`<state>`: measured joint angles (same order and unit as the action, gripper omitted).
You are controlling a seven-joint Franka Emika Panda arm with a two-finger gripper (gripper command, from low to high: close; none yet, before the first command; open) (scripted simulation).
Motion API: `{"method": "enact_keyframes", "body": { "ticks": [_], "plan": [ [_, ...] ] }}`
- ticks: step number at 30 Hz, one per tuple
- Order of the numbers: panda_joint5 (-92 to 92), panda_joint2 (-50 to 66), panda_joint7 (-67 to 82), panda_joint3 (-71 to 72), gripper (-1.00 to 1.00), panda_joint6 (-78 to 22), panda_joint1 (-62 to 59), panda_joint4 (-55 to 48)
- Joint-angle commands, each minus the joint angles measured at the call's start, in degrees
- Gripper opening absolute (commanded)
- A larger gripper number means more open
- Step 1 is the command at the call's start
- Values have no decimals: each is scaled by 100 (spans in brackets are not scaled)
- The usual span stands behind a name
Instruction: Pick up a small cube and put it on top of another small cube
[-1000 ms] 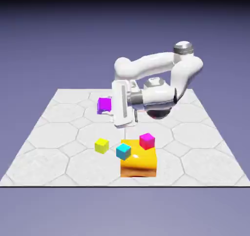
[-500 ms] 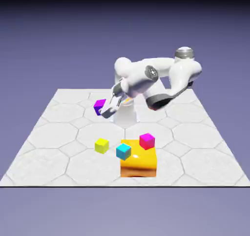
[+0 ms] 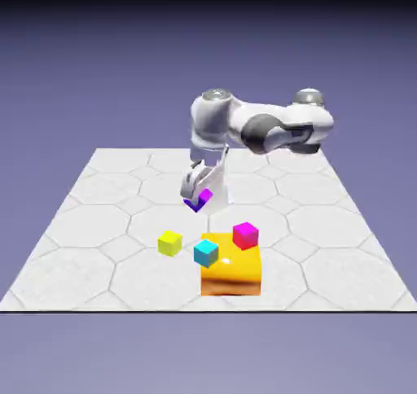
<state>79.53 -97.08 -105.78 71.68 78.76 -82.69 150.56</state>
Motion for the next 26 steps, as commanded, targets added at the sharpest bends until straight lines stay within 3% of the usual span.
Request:
{"method": "enact_keyframes", "body": {
  "ticks": [1,13,23,24,26],
  "plan": [
    [244,-53,-30,-47,-100,-159,-3,35],
    [3094,-392,221,1510,-100,-1488,-1818,2220],
    [4781,123,-82,3240,-100,-587,-1443,2112],
    [4782,123,-82,3240,100,-587,-1443,2112],
    [4577,58,-41,3033,100,-703,-1501,2138]
  ]
}}
